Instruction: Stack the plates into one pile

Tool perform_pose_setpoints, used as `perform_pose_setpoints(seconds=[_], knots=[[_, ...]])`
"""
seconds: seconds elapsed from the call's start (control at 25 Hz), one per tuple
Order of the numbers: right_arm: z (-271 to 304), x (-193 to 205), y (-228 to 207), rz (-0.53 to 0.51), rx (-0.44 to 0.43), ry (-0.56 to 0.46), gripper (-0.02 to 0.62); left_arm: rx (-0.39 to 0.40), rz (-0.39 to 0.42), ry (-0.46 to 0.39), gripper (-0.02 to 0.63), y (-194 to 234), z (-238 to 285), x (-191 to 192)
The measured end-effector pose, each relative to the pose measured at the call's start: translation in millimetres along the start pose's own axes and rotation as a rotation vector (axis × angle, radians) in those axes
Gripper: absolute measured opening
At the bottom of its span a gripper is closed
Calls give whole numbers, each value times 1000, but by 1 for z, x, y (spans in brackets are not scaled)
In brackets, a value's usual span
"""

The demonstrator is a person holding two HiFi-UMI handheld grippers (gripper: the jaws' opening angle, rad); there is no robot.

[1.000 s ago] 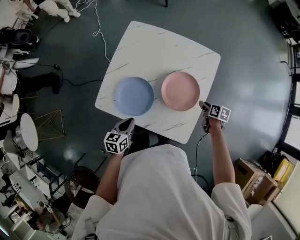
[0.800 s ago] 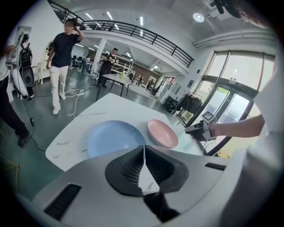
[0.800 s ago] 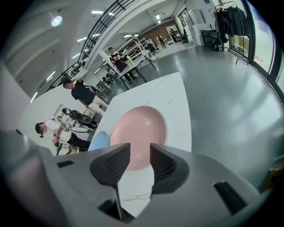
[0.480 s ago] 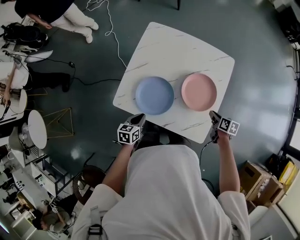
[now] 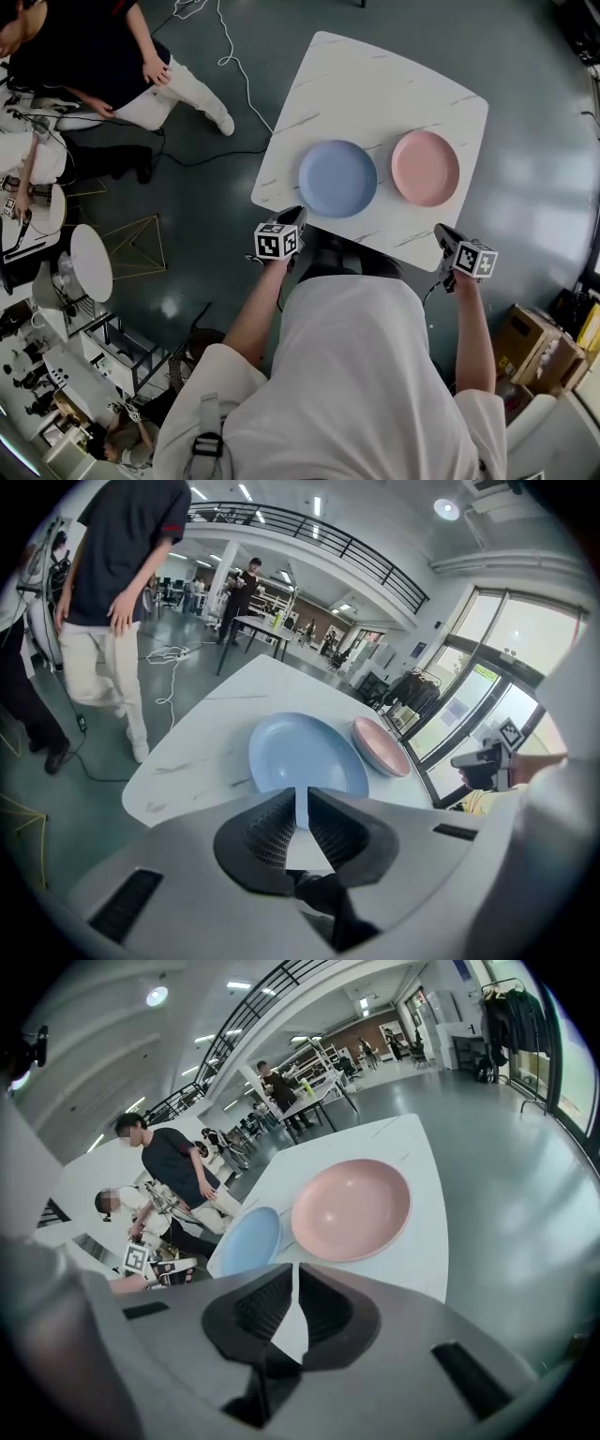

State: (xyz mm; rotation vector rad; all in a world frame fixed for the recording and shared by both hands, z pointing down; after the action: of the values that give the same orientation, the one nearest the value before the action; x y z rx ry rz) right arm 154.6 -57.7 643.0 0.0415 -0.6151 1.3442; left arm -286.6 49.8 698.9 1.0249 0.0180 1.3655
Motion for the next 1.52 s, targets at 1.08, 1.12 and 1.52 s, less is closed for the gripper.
perform_pose_setpoints(seconds=[1.08,1.12,1.52], knots=[[-31,69,11,98,171,29,40,52,-378,115,153,71,77,7],[-31,71,12,100,175,29,40,49,-386,118,153,73,79,7],[-38,91,15,117,208,43,40,23,-535,85,46,87,84,12]])
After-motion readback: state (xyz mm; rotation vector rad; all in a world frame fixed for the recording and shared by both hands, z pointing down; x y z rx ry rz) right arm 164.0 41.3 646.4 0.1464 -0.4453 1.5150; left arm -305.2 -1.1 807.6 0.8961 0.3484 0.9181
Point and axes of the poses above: the fingertips, and each gripper's own axes: z forward along the fingers, y to its left, x out of its underside, the point moved 7 cm from there along -z, backward along the fingers, and after that the axes turned 15 degrees about x, right-handed, at the moved point
